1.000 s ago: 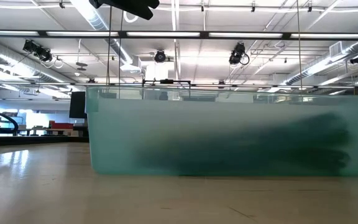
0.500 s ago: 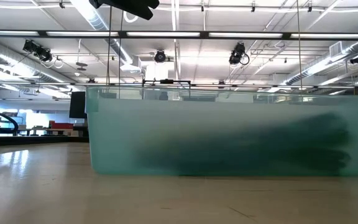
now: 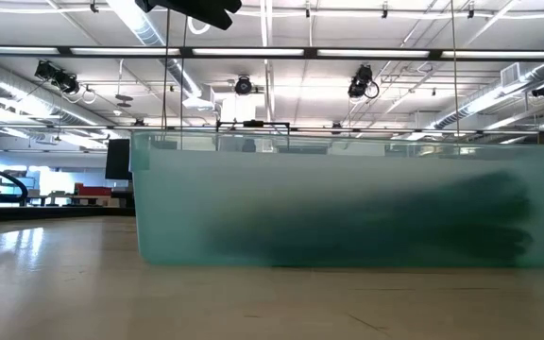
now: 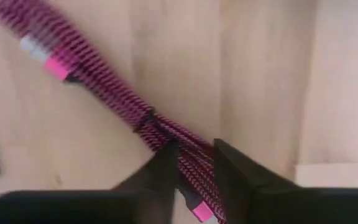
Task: Pick & Place USB Port
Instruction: Put the striped pink charger cable into the blue bin
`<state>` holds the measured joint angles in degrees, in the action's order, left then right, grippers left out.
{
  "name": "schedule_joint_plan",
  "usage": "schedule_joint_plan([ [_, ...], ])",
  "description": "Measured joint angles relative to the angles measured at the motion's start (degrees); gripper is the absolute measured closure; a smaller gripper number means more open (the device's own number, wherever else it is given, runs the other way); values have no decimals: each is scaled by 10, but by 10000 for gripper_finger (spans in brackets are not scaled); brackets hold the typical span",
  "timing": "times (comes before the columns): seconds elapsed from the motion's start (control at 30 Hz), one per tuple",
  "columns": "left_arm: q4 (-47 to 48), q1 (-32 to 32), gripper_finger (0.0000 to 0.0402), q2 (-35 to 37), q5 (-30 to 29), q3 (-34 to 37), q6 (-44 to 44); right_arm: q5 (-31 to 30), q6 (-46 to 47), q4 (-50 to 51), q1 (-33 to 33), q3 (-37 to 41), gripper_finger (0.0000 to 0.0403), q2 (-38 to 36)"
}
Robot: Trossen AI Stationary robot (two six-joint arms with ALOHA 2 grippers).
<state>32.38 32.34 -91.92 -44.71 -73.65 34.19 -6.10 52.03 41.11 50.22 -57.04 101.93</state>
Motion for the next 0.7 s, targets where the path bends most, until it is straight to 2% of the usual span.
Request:
schedule_joint_plan([
  [0.1, 0, 0, 225, 0, 0, 0, 0, -1, -3, 17, -3, 1, 375, 0],
  [0.13, 0, 0, 225, 0, 0, 0, 0, -2, -5, 19, -4, 1, 388, 0],
  [0.3, 0, 0, 225, 0, 0, 0, 0, 13, -20, 20, -12, 1, 400, 0],
  [0.47, 0, 0, 225, 0, 0, 0, 0, 27, -36, 33, -20, 6, 401, -32],
  [0.7, 0, 0, 225, 0, 0, 0, 0, -6, -19, 78, -21, 4, 402, -107],
])
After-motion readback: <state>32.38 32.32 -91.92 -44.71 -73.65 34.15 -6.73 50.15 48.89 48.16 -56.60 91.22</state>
